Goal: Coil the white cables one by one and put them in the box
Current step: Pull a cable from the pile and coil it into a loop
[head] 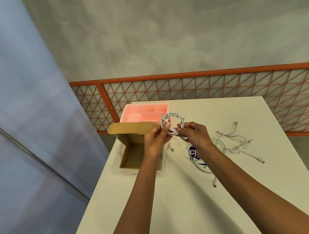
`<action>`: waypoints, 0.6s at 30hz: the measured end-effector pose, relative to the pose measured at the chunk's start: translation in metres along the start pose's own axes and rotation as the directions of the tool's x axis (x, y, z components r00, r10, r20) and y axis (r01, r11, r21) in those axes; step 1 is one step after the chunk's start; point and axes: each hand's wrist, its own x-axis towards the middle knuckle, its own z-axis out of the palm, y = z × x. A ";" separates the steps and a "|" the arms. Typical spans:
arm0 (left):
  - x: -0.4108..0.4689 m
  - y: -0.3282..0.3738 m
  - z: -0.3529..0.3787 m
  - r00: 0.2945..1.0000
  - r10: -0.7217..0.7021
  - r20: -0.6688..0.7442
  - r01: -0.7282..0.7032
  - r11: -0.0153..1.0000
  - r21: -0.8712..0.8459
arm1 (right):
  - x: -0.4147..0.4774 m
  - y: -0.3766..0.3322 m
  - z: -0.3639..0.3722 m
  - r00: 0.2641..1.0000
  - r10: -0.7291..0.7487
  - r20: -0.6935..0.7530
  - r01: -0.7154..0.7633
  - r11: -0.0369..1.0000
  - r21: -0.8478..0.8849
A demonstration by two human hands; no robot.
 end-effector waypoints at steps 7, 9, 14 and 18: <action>-0.002 -0.003 0.010 1.000 0.003 -0.018 -0.003 1.000 -0.017 | 0.001 0.002 -0.003 0.999 0.047 0.025 -0.048 0.998 0.039; -0.002 -0.006 0.011 0.999 0.024 -0.043 -0.025 1.000 -0.008 | 0.004 0.004 -0.004 0.998 0.059 0.033 -0.060 0.998 0.025; 0.000 -0.009 0.008 0.994 0.067 -0.090 -0.064 0.997 0.035 | 0.011 0.006 -0.004 0.986 0.169 0.008 -0.169 0.985 0.020; 0.000 -0.008 0.009 0.992 0.085 -0.088 -0.079 0.994 0.074 | 0.015 0.008 -0.007 0.975 0.223 -0.010 -0.221 0.968 0.117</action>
